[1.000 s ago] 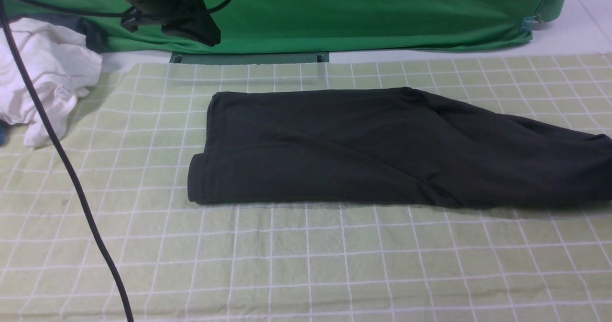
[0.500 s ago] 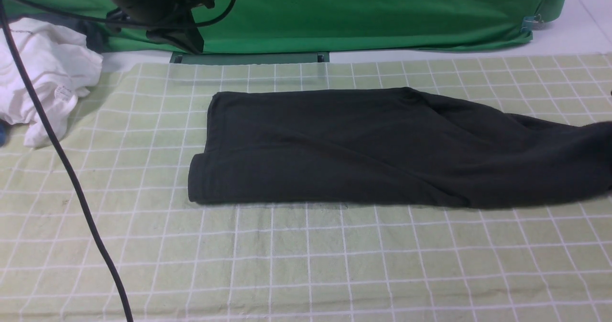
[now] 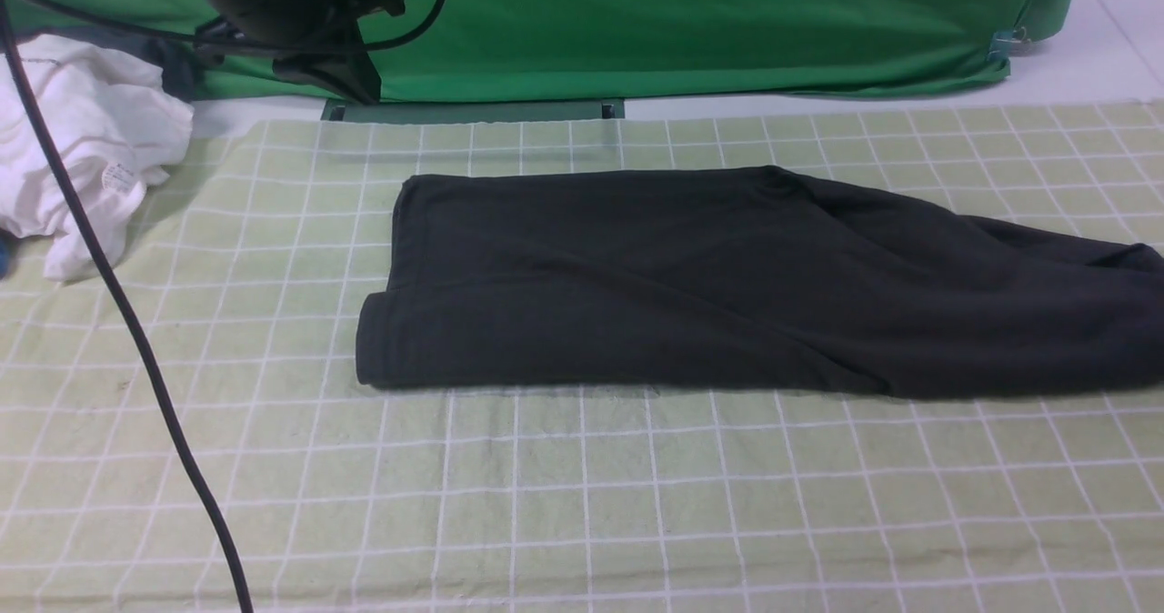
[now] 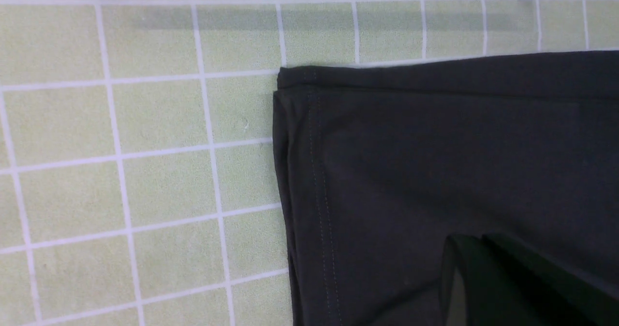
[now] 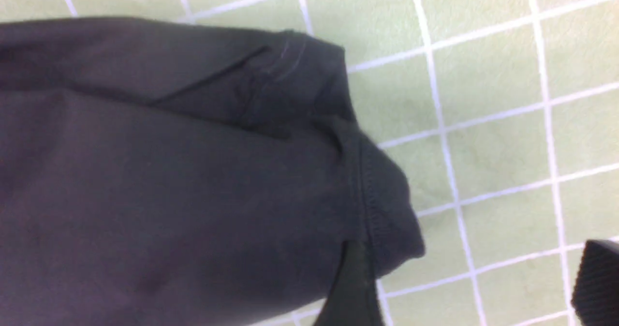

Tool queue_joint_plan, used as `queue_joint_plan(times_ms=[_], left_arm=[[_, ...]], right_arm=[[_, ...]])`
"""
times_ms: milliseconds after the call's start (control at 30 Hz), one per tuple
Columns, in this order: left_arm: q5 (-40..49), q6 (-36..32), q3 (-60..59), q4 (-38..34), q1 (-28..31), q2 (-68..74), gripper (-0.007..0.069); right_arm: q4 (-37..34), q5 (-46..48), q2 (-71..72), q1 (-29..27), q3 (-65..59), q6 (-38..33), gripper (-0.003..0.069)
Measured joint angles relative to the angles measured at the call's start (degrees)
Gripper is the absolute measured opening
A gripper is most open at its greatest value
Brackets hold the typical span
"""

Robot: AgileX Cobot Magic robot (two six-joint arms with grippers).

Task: Fold a long-sleeved shirt over a green coffee tablecloth.
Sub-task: 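Pull the folded dark garment lengthwise by its ends to straighten it flat on the table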

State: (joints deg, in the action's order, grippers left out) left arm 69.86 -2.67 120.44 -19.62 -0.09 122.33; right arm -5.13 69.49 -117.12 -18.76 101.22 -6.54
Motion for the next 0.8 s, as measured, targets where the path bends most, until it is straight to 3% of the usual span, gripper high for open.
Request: queue_joint_plan(times_ms=[433,567,600,633,667,700,800], left_arm=[[0.0,-0.1,0.0,0.1,0.0,0.0,0.0013],[0.0,-0.1,0.0,0.1,0.0,0.0,0.0013],[0.0,-0.1,0.0,0.1,0.0,0.0,0.0013],[0.0,-0.1,0.0,0.0,0.0,0.0,0.0013],[0.0,-0.1,0.0,0.0,0.0,0.0,0.0013],[0.0,-0.1,0.0,-0.1,0.0,0.0,0.0013],[0.0,-0.1,0.0,-0.3,0.0,0.0,0.0013]], right_arm=[[-0.8,0.2,-9.3,1.0,-5.1,0.0,0.0552],[-0.9,0.1,-9.3,1.0,-5.1,-0.1,0.0507],[-1.1,0.1,-9.3,1.0,-5.0,-0.4,0.048],[-2.0,-0.1,-9.4,1.0,-4.6,-1.4,0.0391],[-2.2,-0.1,-9.4,1.0,-4.5,-1.4,0.0379],[-2.9,0.0,-9.5,1.0,-3.7,-2.0,0.0273],[-3.4,0.2,-9.3,1.0,-1.9,-3.0,0.0084]])
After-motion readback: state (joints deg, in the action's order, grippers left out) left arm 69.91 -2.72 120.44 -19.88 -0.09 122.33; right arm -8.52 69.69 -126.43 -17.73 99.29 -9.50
